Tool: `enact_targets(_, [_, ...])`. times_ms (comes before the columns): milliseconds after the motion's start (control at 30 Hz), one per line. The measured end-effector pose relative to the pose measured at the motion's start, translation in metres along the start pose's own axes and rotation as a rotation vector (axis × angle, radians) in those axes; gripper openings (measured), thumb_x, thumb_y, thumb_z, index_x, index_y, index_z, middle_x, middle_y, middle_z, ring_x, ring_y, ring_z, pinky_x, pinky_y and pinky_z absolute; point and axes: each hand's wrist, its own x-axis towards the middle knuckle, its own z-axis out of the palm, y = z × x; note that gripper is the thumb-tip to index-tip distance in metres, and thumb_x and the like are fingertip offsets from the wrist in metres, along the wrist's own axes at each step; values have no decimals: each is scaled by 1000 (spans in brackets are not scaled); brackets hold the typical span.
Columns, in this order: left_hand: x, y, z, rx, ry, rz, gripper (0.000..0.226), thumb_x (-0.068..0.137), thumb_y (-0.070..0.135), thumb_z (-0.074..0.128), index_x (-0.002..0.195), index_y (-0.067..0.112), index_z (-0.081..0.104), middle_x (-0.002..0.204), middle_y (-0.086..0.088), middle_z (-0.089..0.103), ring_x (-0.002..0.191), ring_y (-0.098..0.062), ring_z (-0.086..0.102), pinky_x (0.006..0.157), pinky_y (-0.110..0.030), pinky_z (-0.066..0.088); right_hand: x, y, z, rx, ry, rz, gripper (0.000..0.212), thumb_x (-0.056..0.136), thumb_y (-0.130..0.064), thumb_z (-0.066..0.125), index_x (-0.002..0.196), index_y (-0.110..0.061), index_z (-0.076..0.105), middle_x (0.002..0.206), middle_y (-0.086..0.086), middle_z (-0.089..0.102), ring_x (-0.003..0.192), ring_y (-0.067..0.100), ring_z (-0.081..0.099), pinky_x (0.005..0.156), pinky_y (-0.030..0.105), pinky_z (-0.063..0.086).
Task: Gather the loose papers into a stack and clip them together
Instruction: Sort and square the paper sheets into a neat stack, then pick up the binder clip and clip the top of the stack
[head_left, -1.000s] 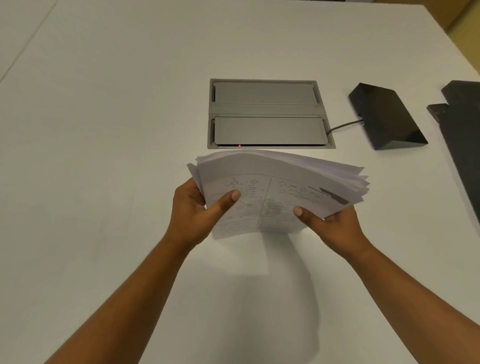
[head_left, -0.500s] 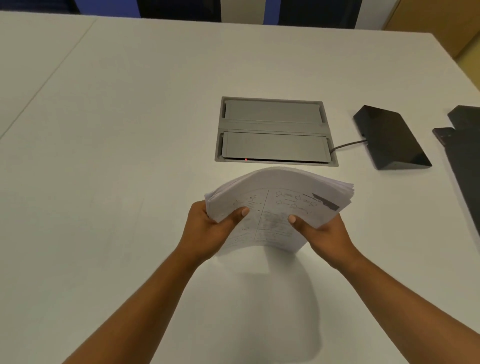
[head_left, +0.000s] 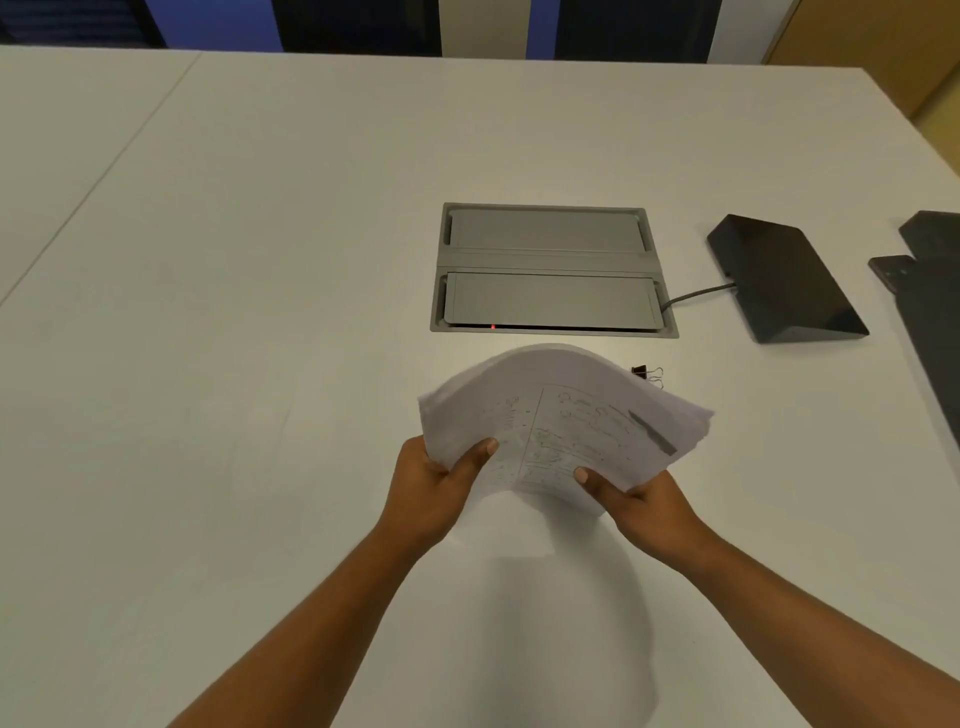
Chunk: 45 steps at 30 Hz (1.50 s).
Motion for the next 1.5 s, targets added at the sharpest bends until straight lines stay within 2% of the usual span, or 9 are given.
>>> enact_targets(133, [2, -15, -2, 15, -20, -41, 38, 87, 21, 74, 103, 54, 68, 105, 21, 74, 98, -3, 70, 70, -21, 60, 3, 12, -3, 2, -11, 45, 39, 88, -33, 63, 120, -51, 49, 120, -19, 61, 103, -14, 57, 76, 9, 52])
enact_targets(267, [-1, -26, -5, 20, -58, -73, 35, 90, 17, 70, 121, 34, 65, 113, 8, 74, 104, -14, 69, 80, -31, 62, 3, 18, -3, -27, -2, 42, 38, 94, -24, 60, 121, -48, 48, 119, -20, 61, 104, -15, 56, 78, 6, 48])
enact_targets(433, [5, -16, -13, -13, -91, -133, 27, 80, 37, 74, 107, 39, 70, 105, 15, 76, 97, -13, 73, 71, -29, 62, 4, 16, -12, -52, -71, 99, 32, 88, -39, 61, 116, -51, 53, 110, -40, 64, 107, -13, 58, 79, 7, 50])
enact_targets(667, [47, 11, -24, -329, -19, -78, 25, 91, 28, 65, 116, 24, 70, 109, -6, 76, 98, -29, 74, 74, -40, 62, 7, 27, -24, 25, -261, 301, 41, 90, -29, 65, 130, -33, 56, 127, -5, 69, 113, 13, 66, 95, 39, 55])
enact_targets(900, [68, -5, -10, -379, 38, -171, 21, 84, 24, 70, 104, 22, 76, 99, -6, 78, 90, -26, 76, 71, -34, 62, 25, 48, -34, 168, -337, 423, 46, 84, -24, 74, 128, -14, 64, 125, 5, 71, 114, 23, 67, 96, 42, 54])
enact_targets(1067, [89, -30, -13, -319, 61, -216, 16, 93, 13, 65, 101, 21, 77, 95, -7, 78, 86, -26, 75, 72, -37, 63, 70, 53, -69, -16, 131, 313, 24, 84, 4, 70, 106, -3, 71, 85, 11, 76, 81, 26, 69, 72, 24, 55])
enact_targets(1200, [101, -55, -18, -278, 71, -259, 16, 95, 13, 62, 103, 18, 75, 94, -7, 78, 83, -27, 75, 70, -37, 63, 111, 47, -100, -109, 426, 308, 17, 86, 1, 67, 89, -15, 71, 83, 12, 73, 75, 25, 69, 64, 28, 56])
enact_targets(1333, [110, -76, -20, -291, 95, -317, 16, 94, 12, 63, 101, 18, 76, 91, -6, 78, 80, -25, 75, 67, -35, 62, 142, 52, -114, -204, 496, 482, 23, 83, -19, 76, 101, -10, 67, 87, 7, 72, 77, 23, 72, 66, 30, 59])
enact_targets(1500, [117, -93, -22, -313, 93, -336, 16, 93, 12, 65, 104, 17, 76, 96, -8, 78, 85, -26, 75, 70, -36, 62, 159, 57, -114, -271, 411, 598, 18, 81, -23, 78, 85, -8, 69, 86, 11, 71, 68, 23, 68, 62, 31, 57])
